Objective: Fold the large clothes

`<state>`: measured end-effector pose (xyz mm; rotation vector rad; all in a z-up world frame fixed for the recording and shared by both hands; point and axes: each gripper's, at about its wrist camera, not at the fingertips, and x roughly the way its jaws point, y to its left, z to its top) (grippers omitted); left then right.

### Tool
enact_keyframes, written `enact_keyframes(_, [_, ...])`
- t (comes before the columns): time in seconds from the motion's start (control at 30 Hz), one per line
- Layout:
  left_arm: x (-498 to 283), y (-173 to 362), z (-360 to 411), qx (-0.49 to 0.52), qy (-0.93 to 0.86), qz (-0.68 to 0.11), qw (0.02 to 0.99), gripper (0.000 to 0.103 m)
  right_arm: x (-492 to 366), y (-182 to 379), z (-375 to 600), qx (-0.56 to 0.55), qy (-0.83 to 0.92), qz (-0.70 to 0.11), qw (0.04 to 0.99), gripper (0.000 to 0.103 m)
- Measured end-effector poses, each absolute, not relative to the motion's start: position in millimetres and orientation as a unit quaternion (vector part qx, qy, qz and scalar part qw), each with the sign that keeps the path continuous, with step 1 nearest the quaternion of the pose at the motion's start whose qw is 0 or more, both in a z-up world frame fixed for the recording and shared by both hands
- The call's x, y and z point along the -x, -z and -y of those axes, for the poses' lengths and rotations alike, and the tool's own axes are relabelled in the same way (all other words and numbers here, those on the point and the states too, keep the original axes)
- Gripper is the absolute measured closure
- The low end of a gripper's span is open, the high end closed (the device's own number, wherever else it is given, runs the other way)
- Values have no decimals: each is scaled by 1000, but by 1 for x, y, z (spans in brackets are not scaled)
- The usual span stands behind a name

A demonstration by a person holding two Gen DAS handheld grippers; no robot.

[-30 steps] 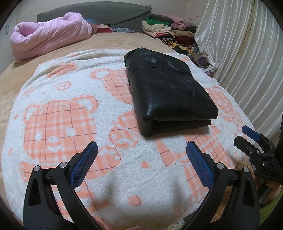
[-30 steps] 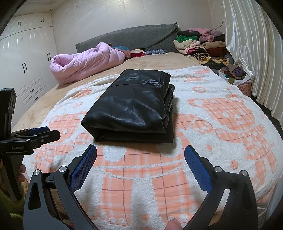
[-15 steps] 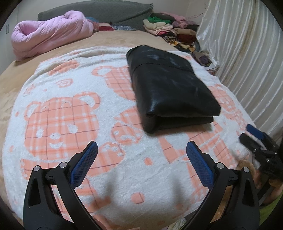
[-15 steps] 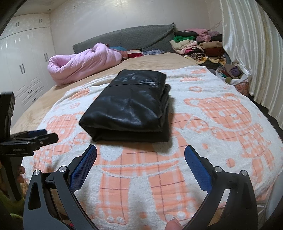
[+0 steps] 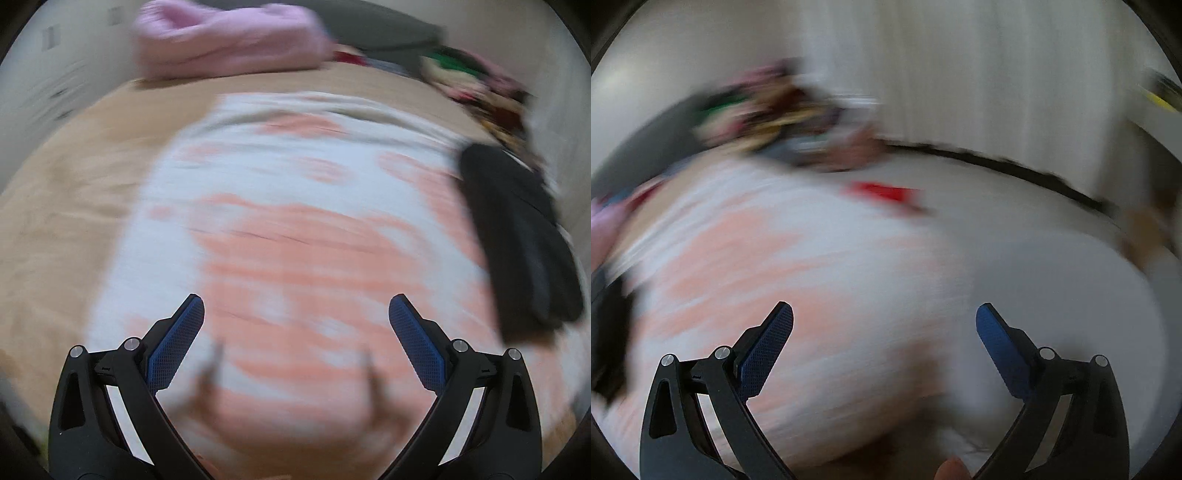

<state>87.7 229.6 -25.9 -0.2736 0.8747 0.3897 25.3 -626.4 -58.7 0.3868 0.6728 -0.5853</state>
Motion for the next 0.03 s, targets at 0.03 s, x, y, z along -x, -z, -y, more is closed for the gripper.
enact_keyframes(0.03, [-89, 26, -249, 132, -207, -419, 874, 9, -20, 68, 664, -194, 331, -326, 864, 4])
